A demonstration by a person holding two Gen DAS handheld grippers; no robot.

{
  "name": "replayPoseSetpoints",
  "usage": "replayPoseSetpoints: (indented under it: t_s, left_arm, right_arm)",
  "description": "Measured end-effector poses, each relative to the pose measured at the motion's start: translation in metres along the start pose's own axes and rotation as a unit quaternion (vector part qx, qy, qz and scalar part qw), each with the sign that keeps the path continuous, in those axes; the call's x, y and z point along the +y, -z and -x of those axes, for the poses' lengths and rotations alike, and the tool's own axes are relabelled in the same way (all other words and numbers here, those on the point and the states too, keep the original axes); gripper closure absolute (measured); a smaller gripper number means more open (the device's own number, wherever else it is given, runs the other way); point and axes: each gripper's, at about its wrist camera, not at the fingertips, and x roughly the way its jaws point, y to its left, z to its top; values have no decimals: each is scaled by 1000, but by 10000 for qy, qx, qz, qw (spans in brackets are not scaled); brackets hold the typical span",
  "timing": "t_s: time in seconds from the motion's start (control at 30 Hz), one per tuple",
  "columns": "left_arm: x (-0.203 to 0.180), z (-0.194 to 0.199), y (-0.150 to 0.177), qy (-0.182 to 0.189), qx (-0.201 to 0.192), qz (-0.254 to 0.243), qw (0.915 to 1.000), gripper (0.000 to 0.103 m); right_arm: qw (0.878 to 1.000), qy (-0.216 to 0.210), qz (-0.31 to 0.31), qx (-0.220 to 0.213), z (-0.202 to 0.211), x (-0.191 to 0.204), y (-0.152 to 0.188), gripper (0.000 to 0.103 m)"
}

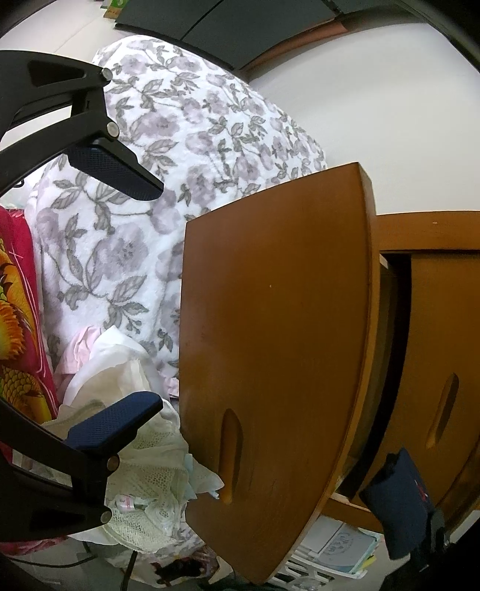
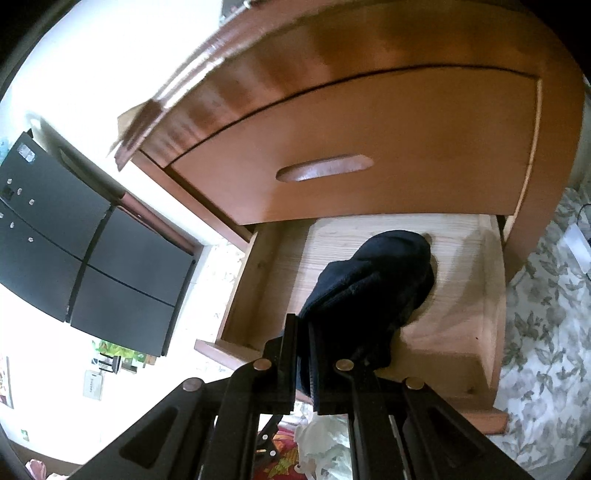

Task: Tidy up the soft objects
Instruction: 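Lift the navy cloth up out of the drawer with the right tool, then lower the navy cloth onto the bedspread pile and open the right tool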

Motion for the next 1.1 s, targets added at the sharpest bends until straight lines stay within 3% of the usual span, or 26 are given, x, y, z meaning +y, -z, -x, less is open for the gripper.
replayPoseSetpoints:
  t_s: [1.1]
  left_arm:
    - [-12, 26, 7, -352, -528, -263, 9976, 0]
  right_arm:
    - [9989, -218, 280, -294, 71, 19, 63, 97]
